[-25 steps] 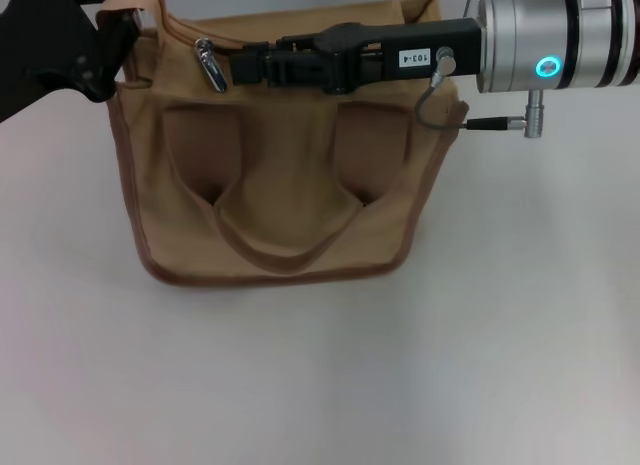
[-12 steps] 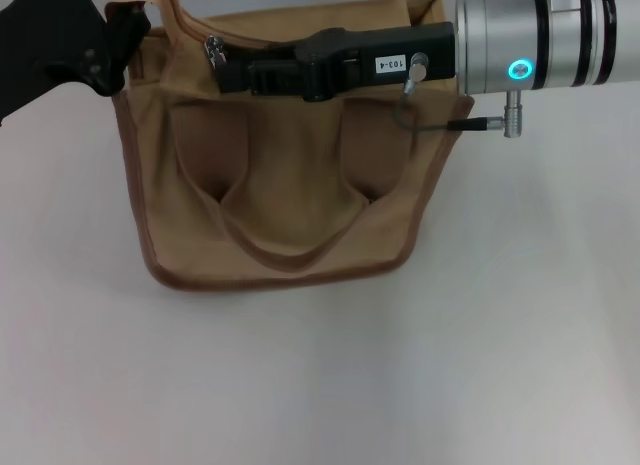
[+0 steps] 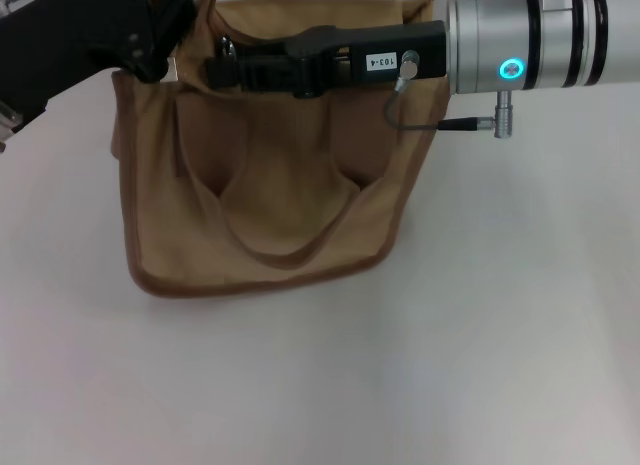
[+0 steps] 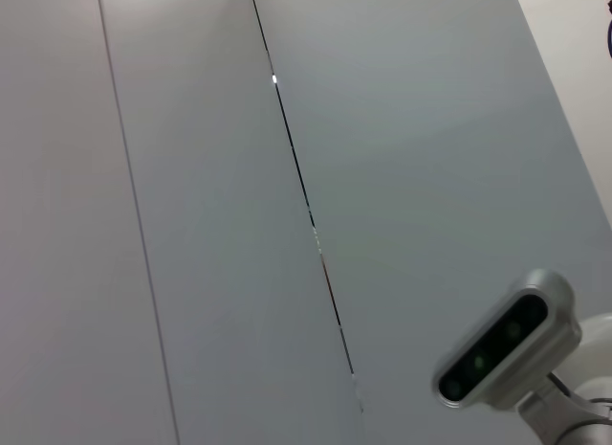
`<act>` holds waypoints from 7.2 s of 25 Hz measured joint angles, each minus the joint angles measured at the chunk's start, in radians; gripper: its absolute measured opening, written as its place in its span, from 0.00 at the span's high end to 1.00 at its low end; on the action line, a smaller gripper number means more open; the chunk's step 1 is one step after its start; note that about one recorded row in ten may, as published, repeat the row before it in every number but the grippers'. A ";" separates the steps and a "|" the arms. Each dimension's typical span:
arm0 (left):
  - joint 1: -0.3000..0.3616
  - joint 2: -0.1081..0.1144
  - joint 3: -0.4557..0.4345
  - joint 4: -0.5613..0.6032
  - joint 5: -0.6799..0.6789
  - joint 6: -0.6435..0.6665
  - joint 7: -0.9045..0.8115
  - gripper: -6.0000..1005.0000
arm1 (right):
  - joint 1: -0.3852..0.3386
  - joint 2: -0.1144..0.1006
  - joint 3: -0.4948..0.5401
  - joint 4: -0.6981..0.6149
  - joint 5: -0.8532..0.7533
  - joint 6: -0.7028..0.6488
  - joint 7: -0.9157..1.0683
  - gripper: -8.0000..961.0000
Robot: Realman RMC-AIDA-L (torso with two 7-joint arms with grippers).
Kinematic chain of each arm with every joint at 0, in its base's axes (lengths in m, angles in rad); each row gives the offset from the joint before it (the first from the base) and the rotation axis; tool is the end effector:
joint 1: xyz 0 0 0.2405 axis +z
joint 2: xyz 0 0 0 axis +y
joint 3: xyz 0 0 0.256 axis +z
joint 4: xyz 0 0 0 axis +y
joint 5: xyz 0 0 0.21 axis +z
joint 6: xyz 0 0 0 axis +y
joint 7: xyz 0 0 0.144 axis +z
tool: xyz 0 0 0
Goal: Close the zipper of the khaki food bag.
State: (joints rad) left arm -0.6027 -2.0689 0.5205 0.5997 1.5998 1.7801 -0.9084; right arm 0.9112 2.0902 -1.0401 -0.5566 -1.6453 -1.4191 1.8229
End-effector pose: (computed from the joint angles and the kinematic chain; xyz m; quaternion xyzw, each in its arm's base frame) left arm -0.2036 0.3477 0.0594 -0.8527 0.0544 -0.4484 0.2626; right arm 0.0900 0.3929 -0.0435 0.9177 -0.2539 -0.3040 0.0299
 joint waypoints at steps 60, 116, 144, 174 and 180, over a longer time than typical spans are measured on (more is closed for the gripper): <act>0.060 0.006 -0.089 -0.041 -0.024 -0.067 0.000 0.97 | -0.429 -0.015 0.235 -0.233 0.128 -0.122 -0.106 0.86; 0.257 0.140 -0.002 -0.004 -0.013 -0.079 -0.235 0.30 | -0.445 -0.013 0.231 0.065 -0.122 -0.433 -0.860 0.15; 0.268 0.117 0.350 -0.005 0.137 0.168 -0.280 0.17 | -0.403 -0.012 0.205 0.130 -0.155 -0.377 -0.852 0.15; 0.183 0.073 0.353 -0.015 0.235 0.069 -0.245 0.17 | -0.390 -0.012 0.169 0.167 -0.184 -0.317 -0.883 0.15; 0.173 0.075 0.357 -0.015 0.235 0.068 -0.245 0.17 | -0.388 -0.011 0.169 0.167 -0.184 -0.318 -0.883 0.15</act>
State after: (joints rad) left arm -0.4294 -1.9936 0.8772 0.5844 1.8347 1.8480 -1.1536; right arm 0.5233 2.0790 -0.8713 -0.3896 -1.8296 -1.7370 0.9402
